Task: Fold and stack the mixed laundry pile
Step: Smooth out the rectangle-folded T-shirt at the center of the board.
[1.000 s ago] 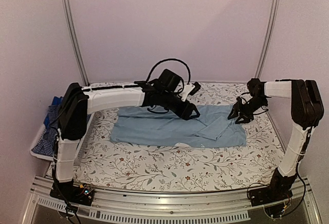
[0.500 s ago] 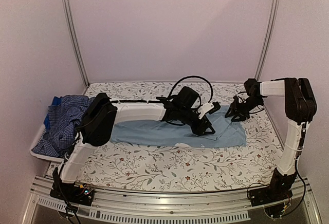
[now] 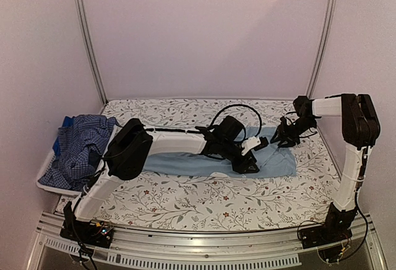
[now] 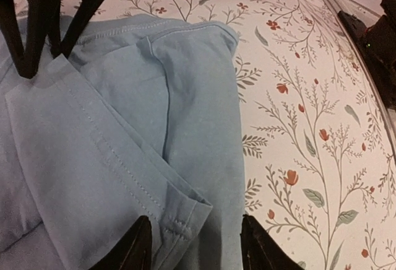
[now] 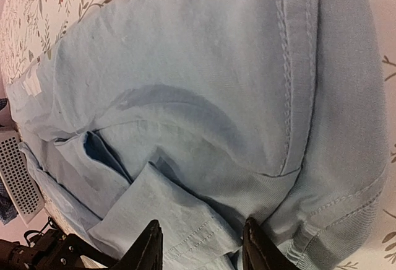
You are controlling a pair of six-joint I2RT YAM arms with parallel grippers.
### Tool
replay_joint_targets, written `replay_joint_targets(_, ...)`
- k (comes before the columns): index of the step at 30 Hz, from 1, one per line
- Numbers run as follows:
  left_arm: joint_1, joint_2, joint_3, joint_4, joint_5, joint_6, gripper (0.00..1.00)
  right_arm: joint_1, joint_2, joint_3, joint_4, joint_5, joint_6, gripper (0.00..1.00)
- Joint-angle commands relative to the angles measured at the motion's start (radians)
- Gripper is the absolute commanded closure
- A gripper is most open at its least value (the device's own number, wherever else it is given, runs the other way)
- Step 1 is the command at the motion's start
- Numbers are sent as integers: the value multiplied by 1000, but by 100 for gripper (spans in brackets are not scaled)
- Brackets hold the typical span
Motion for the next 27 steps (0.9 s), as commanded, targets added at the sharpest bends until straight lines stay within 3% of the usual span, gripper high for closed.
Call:
replay_joint_targets(1,-16,29,33,-1,3,46,51,-3,29,10,-10,13,-8,59)
replay_joint_targets(8,-18,51,53,1,-44,46,53,3,30,22,-24,4,-14,80)
replay_joint_targets(15,-20,62,64,9,-89,48,73,10,14,32,-28,-6,-8,100)
replay_joint_targets(19,-21,63,72,9,-121,47,99,11,3,46,-37,-10,-6,100)
replay_joint_targets(23,-9,36,70,12,-151,19,100,11,-20,67,-36,-34,5,100)
replay_joint_targets(27,12,-74,-82,151,-182,0,100,15,-39,102,-28,-50,19,100)
